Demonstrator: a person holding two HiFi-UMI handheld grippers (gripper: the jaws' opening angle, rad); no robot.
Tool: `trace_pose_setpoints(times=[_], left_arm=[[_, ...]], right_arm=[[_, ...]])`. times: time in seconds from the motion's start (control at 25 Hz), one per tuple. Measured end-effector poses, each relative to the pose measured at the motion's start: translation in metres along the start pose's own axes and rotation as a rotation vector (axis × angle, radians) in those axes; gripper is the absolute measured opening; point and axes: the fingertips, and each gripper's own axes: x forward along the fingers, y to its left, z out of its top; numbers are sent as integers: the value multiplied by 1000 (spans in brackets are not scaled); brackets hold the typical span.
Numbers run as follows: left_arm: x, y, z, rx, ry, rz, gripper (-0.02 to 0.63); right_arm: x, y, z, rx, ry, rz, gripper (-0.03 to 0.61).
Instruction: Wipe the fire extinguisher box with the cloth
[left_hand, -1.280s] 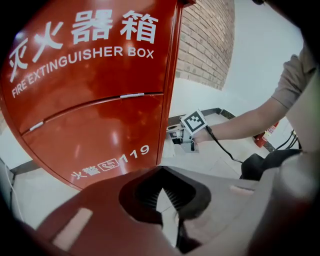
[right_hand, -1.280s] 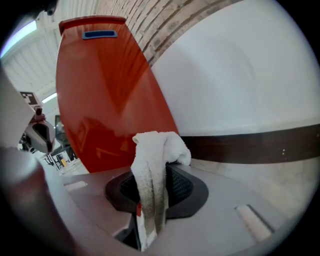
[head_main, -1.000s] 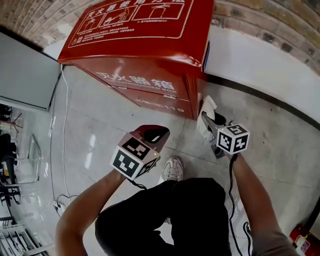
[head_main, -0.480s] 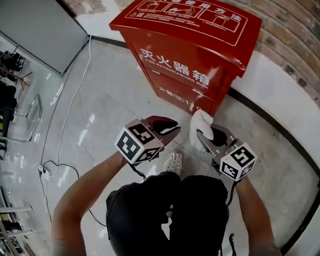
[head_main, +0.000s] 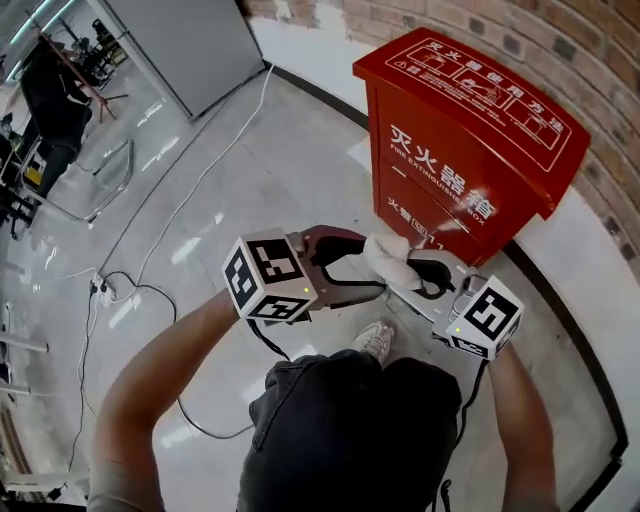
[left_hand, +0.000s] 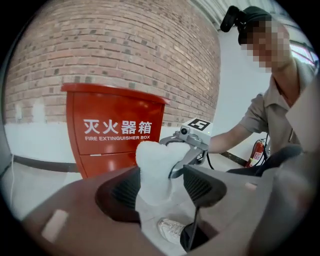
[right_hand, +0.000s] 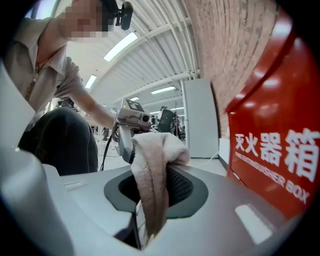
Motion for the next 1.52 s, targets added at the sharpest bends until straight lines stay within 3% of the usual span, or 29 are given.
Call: trace_pose_setpoints(times=[0.16, 0.28, 0.48, 0.56, 0.72, 0.8, 0.84, 0.88, 1.08, 1.28, 1.52], left_arm=[[-55, -1, 6, -5, 32, 60, 239], [-90, 8, 22, 23, 67, 114, 122], [-133, 58, 38, 59, 0, 189, 89], [-145, 93, 28, 72, -9, 221, 89], [-161, 183, 8, 100, 0, 238, 89], [-157, 228, 5, 105, -21, 206, 89], [-152, 250, 6, 109, -35, 185, 89], [-146, 271, 9, 113, -51, 160, 89], [-99, 327, 40, 141, -114, -46, 89], [-62, 305, 100, 228, -202, -289, 89], [-25, 299, 137, 245, -235, -361, 89]], right_arm=[[39, 22, 38, -51, -20, 100, 114], [60, 23, 66, -62, -60, 99, 123], [106, -17, 97, -54, -104, -60, 163], [127, -41, 85, -45, -47, -143, 215], [157, -81, 50, -62, 108, -281, 227], [156, -95, 41, -67, 161, -335, 153], [154, -102, 40, -61, 180, -360, 49], [152, -108, 40, -49, 202, -384, 26], [156, -137, 55, 11, 343, -529, 26], [146, -146, 65, 84, 501, -670, 26], [148, -163, 64, 177, 530, -819, 26]])
